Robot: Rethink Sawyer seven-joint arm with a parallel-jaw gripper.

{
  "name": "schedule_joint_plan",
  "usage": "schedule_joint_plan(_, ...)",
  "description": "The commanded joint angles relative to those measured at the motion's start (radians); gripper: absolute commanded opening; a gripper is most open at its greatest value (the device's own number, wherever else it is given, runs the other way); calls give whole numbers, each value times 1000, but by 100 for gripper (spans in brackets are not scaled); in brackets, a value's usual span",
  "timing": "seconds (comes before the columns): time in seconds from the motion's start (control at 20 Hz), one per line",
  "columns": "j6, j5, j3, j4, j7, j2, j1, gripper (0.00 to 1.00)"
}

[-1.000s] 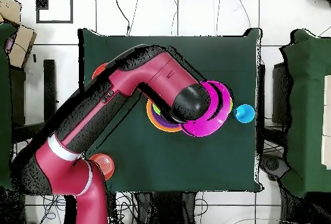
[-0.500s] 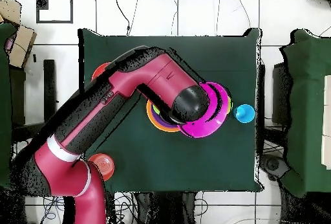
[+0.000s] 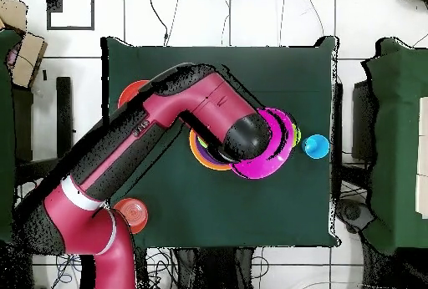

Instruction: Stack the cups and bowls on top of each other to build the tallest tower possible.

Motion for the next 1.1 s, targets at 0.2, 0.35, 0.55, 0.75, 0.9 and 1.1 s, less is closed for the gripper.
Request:
schedule_joint_plan(0.2, 128, -11, 48, -69, 279, 14, 0, 0)
schedule_joint_plan(0.35, 131, -12, 57, -71, 278, 10, 2, 0)
schedule_joint_plan(0.55, 132, -13, 61, -69, 279, 8, 3, 100)
schedule_joint_plan(0.75, 139, -15, 70, -67, 278, 5, 7, 100)
schedule_joint_plan(0.9, 141, -15, 66, -63, 278, 8, 8, 100)
schedule_joint_plan(1.1, 121, -16, 68, -62, 275, 8, 8, 100)
